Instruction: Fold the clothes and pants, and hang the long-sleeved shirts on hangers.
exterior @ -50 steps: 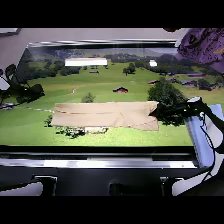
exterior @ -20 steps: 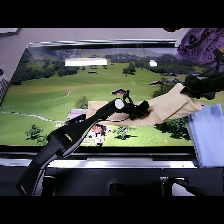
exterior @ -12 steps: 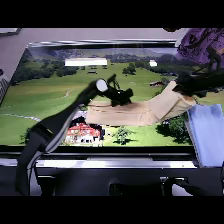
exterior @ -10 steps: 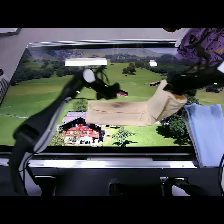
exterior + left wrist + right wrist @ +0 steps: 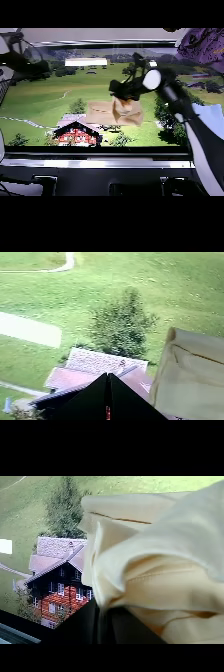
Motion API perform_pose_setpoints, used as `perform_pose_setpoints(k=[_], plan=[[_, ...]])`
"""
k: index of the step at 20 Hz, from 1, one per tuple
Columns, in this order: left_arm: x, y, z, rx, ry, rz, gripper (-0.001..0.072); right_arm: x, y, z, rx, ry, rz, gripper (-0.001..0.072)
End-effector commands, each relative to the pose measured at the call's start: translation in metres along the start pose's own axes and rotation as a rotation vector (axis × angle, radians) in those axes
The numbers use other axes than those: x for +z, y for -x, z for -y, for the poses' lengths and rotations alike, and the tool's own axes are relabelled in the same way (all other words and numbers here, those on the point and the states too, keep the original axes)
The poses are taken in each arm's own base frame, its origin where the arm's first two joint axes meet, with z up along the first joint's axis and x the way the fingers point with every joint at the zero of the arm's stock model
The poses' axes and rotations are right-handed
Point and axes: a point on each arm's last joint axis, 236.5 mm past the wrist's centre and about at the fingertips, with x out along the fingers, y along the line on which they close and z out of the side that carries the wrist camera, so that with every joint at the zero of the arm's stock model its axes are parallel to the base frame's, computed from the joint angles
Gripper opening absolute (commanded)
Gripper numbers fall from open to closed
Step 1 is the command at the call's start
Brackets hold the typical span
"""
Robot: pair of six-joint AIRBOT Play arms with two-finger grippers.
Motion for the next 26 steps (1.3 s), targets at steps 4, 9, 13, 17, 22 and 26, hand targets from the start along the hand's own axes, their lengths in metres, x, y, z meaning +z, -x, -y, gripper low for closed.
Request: perform_pose_setpoints(k=[4,9,13,17,22,26], plan=[[0.007,0.030,-0.069,0.075,0.105,0.034,0.0016,-0.026,-0.090,-0.044,0.123,-0.115,-0.027,0.0024],[-0.003,0.014,-0.072,0.087,0.108,-0.017,0.0016,-0.031,-0.121,-0.033,0.114,-0.155,-0.045,0.0033],[-0.005,0.011,-0.071,0.087,0.105,-0.023,0.0016,-0.023,-0.118,-0.052,0.193,-0.139,-0.020,0.0403],[-0.004,0.011,-0.071,0.087,0.106,-0.021,0.0016,0.001,-0.060,-0.080,0.272,-0.028,0.004,0.0420],[-0.003,0.011,-0.071,0.086,0.110,-0.018,0.0016,0.070,0.050,0.003,0.184,0.038,0.052,0.0544],[-0.003,0.011,-0.071,0.087,0.110,-0.018,0.0016,0.087,0.104,0.138,0.053,0.007,0.010,0.0551]])
